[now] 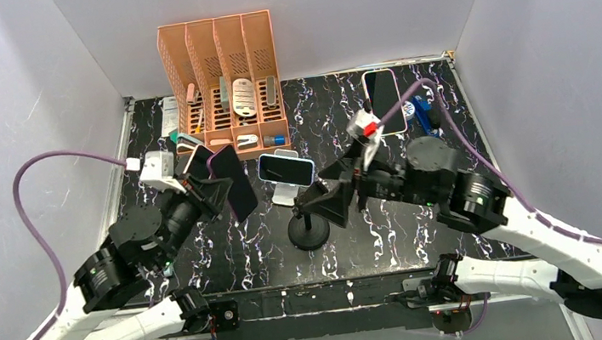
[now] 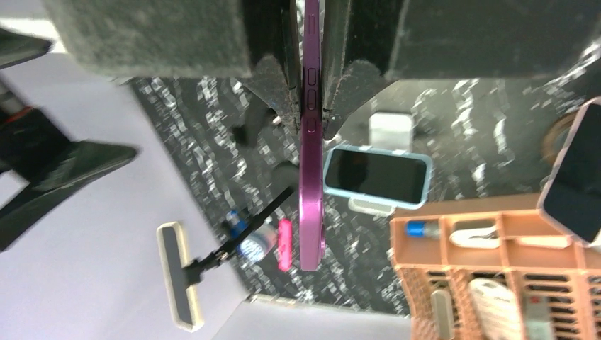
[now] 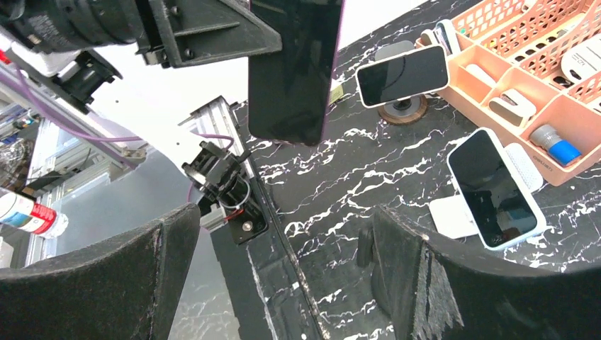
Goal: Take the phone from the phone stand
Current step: Place the phone at the center of the board.
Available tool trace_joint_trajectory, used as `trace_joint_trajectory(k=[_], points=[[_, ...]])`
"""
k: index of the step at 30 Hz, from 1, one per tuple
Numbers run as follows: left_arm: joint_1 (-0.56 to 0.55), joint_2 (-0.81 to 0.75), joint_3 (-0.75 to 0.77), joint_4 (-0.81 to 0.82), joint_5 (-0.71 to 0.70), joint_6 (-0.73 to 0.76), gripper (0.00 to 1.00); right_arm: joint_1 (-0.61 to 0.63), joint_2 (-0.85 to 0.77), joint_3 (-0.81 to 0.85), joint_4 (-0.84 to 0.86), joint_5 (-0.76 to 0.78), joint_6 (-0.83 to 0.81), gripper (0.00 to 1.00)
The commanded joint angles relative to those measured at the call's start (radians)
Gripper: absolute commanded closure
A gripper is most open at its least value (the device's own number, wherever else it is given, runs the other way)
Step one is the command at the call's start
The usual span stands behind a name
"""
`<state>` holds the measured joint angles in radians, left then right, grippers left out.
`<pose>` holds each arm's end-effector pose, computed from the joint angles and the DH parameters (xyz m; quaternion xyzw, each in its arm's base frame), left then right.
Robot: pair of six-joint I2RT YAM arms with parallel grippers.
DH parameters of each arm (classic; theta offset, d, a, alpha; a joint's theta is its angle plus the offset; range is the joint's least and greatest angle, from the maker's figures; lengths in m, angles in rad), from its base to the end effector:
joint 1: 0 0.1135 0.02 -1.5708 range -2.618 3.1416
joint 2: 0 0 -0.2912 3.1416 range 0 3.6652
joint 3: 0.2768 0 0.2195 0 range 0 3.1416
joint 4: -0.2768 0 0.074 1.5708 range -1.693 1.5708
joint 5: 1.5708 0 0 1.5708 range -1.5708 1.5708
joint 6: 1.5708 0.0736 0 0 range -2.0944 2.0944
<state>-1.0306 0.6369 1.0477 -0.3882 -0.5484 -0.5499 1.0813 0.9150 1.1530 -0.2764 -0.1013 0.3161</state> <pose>0.0804 -0.0594 0.4291 -0.0279 0.6997 -0.3559 0.6189 0.0783 0.1629 0.4467 -0.3012 0.6545 0.4734 0.5068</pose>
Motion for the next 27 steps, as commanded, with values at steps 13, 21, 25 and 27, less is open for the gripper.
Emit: trace_joint_trajectory(k=[13,21,25,27], points=[[0.004,0.168,-0.132,-0.466,0.145,-0.073,1.00,0.004,-0.220,-0.213,0.004,0.007,0.112,0.01],[0.124,0.281,-0.243,-0.294,0.293,-0.054,1.00,0.003,-0.208,-0.222,0.039,-0.028,0.132,0.01],[0.328,0.309,-0.319,-0.179,0.555,-0.025,1.00,0.003,-0.206,-0.227,0.049,-0.044,0.136,0.01],[0.379,0.319,-0.345,-0.117,0.649,-0.031,1.00,0.004,-0.208,-0.231,0.050,-0.047,0.136,0.01]])
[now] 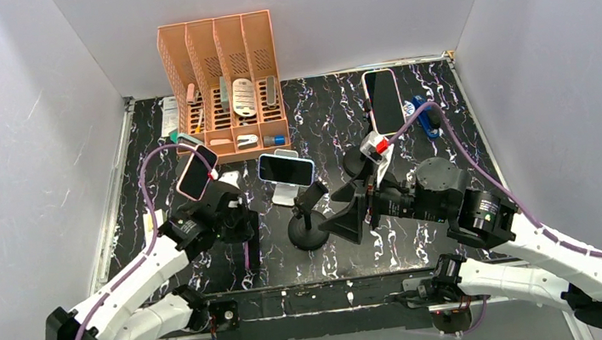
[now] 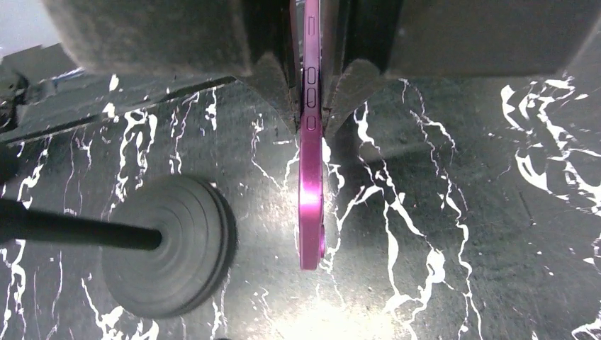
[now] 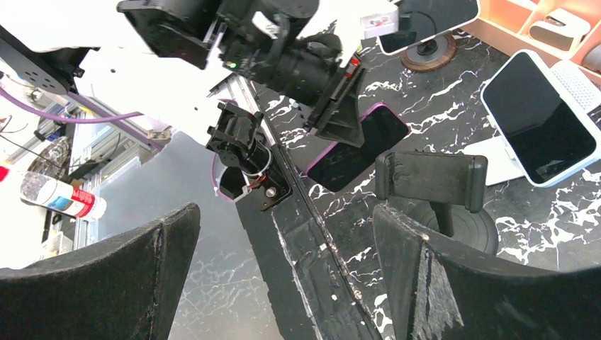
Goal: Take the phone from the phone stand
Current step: Place the phone at the center of the board.
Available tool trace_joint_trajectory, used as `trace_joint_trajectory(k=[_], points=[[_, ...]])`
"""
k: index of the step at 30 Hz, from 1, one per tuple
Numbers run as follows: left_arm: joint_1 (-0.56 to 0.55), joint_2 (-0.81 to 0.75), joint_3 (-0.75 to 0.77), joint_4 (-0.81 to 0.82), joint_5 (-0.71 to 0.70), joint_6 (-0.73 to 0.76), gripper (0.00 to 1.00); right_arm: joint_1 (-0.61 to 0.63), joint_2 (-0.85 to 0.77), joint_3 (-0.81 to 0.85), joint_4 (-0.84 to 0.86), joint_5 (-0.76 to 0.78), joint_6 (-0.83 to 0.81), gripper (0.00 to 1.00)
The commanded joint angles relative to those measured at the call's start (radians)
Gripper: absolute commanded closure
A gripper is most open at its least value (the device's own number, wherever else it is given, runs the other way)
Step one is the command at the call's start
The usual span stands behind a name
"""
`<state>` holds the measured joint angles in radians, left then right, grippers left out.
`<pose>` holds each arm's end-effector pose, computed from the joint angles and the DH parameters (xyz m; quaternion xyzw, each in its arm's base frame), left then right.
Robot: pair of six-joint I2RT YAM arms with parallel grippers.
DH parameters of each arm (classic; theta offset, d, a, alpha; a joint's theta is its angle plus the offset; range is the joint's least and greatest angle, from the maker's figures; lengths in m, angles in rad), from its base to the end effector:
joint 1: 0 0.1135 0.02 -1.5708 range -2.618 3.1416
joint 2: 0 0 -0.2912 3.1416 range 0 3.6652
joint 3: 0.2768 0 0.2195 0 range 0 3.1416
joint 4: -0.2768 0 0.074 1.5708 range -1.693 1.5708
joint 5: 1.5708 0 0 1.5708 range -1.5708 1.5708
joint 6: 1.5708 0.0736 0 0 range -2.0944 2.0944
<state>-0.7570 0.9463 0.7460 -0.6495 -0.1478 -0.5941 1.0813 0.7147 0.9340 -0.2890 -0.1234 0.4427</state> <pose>0.1277 -0.1058 0.2562 0.0500 0.9322 -0.1661 0.3177 0.0577 0.1276 0.3986 -0.2690 0.6798 0.5026 0.4614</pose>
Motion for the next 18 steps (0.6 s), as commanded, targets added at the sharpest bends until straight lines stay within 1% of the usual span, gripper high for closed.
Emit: trace_joint_trajectory(k=[1,7,18], points=[[0.117,0.022,-0.053,0.164,0.278,0.010,1.00,0.004,-0.010,-0.014,0.065,-0.025,0.010,0.01],[0.187,0.098,-0.122,0.259,0.397,-0.002,1.00,0.003,-0.024,-0.037,0.073,-0.028,0.017,0.01],[0.243,0.212,-0.136,0.297,0.478,0.008,1.00,0.003,-0.032,-0.058,0.078,-0.028,0.017,0.01]])
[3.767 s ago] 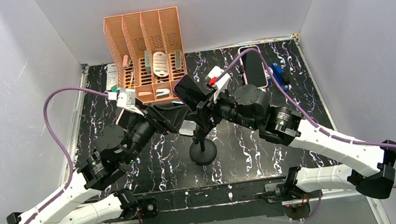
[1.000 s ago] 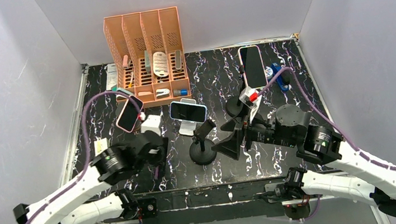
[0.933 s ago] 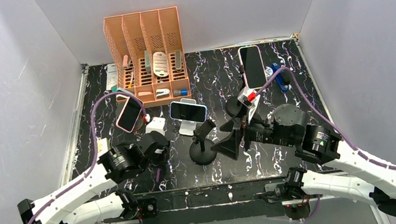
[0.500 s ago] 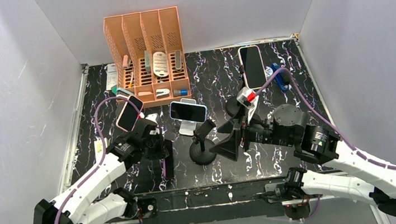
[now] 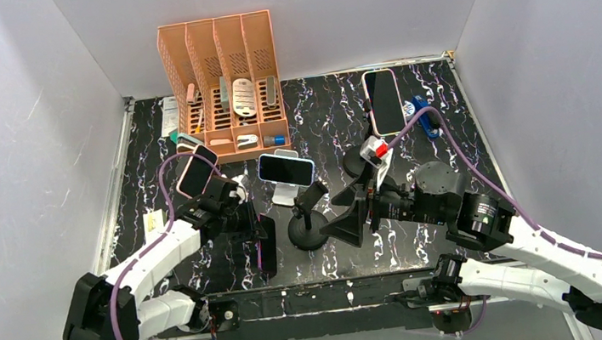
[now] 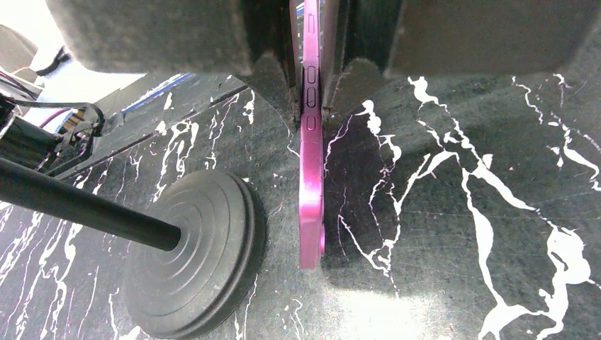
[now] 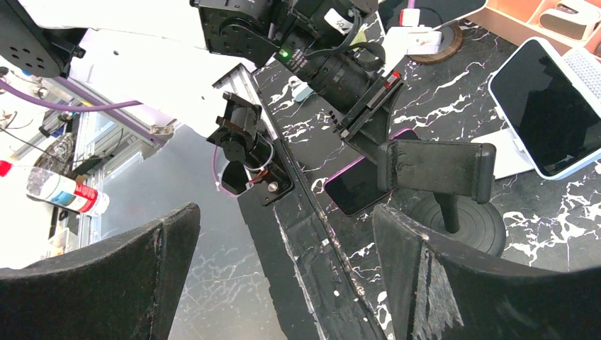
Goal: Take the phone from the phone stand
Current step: Place the phone at the center of the board.
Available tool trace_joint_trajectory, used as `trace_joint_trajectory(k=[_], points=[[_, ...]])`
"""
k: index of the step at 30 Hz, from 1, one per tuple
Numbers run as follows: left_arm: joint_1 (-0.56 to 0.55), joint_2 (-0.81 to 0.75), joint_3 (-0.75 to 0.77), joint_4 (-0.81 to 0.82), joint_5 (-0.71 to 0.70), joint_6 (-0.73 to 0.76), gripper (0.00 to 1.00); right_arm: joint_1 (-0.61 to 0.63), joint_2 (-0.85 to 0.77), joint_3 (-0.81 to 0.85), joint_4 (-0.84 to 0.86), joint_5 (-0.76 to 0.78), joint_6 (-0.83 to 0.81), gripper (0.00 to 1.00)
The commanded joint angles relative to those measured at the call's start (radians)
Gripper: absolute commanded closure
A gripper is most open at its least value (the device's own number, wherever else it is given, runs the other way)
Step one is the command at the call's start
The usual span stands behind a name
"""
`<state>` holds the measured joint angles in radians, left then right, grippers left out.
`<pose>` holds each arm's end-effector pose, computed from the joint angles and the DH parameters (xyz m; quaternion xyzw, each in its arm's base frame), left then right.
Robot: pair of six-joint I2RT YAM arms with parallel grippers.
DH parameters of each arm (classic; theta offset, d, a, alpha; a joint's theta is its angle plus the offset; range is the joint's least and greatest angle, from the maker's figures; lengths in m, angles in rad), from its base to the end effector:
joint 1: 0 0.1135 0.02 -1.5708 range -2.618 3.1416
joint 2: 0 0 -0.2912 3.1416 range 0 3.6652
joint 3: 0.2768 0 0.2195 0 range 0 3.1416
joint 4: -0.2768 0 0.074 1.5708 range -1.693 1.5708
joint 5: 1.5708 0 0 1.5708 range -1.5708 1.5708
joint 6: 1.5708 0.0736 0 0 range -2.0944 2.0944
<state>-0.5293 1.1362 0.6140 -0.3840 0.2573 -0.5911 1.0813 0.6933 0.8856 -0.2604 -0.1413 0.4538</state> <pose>0.1630 -0.1171 0.2100 0.0129 0.9383 -0.2746 0.2096 0.0559 0.1270 0.3888 -0.2708 0.6785 0.5099 0.4542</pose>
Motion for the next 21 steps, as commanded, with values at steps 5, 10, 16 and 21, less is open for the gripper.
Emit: trace_joint_trajectory(k=[5,10,16,21], points=[[0.025,0.030,-0.014,0.039,0.053,-0.002,1.00,0.004,-0.005,-0.015,0.053,-0.011,0.009,0.02],[0.025,0.022,-0.014,0.025,-0.001,-0.008,0.98,0.003,-0.009,-0.023,0.054,-0.006,0.017,0.01],[0.025,0.026,-0.017,0.022,-0.043,-0.011,0.93,0.003,-0.014,-0.028,0.049,0.005,0.022,0.01],[0.025,0.028,-0.016,0.009,-0.079,-0.015,0.90,0.004,-0.012,-0.025,0.041,0.011,0.024,0.01]])
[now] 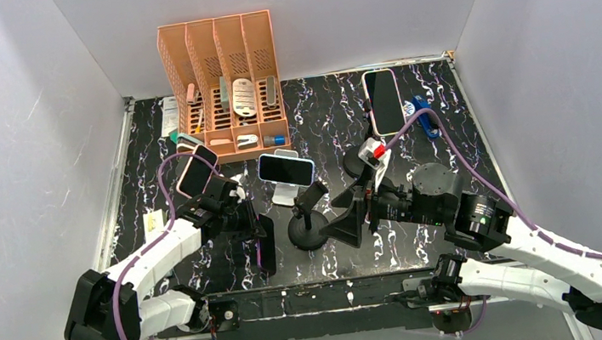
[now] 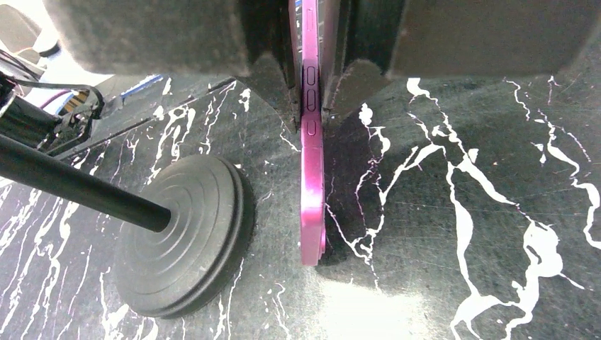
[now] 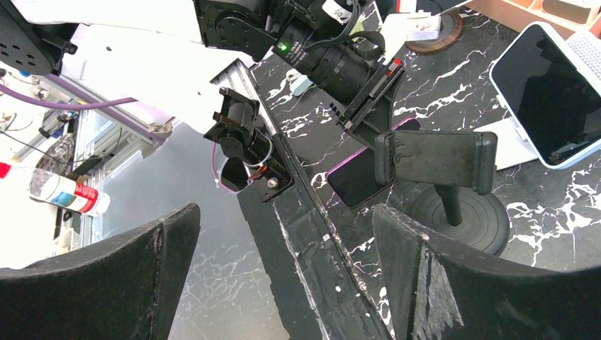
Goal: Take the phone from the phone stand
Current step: Place the phone at the center of the board.
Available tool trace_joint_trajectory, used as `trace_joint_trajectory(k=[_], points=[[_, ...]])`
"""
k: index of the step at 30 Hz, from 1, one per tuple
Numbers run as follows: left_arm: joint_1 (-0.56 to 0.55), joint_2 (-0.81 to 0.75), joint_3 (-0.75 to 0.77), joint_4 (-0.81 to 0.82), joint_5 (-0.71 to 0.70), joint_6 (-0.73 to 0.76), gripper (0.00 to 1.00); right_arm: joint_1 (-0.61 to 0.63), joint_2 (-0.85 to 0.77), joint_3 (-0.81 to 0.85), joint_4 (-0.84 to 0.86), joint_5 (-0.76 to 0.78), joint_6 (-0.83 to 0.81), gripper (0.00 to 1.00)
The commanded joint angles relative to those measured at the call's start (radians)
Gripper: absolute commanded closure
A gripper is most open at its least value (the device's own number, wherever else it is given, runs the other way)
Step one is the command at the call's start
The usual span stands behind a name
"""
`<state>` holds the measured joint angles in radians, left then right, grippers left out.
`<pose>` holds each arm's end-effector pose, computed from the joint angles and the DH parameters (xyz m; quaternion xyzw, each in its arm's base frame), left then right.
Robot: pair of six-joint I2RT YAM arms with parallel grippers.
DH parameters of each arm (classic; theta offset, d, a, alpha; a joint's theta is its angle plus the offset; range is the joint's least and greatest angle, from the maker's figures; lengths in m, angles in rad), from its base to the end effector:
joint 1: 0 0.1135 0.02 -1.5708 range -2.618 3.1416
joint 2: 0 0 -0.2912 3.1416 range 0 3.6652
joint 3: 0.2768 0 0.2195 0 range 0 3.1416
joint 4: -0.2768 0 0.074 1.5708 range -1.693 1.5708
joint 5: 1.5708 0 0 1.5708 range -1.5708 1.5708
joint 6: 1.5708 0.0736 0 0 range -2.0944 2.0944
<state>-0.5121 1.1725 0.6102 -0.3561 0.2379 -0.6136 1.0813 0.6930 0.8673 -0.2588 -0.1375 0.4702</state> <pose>0.1711 -0.1161 0.2044 -0.0097 0.9413 -0.2649 0.2091 0.0569 0.1282 0.3828 -0.2653 0.6866 0.5088 0.4465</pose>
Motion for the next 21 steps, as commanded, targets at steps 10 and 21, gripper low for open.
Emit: trace_joint_trajectory(k=[10,21], points=[[0.007,-0.005,-0.012,-0.030,-0.108,0.002,0.75,0.004,-0.017,-0.008,0.027,0.018,0.011,0.01],[0.007,-0.019,-0.004,-0.058,-0.165,-0.005,0.72,0.003,-0.041,-0.019,0.015,0.026,0.011,0.01]])
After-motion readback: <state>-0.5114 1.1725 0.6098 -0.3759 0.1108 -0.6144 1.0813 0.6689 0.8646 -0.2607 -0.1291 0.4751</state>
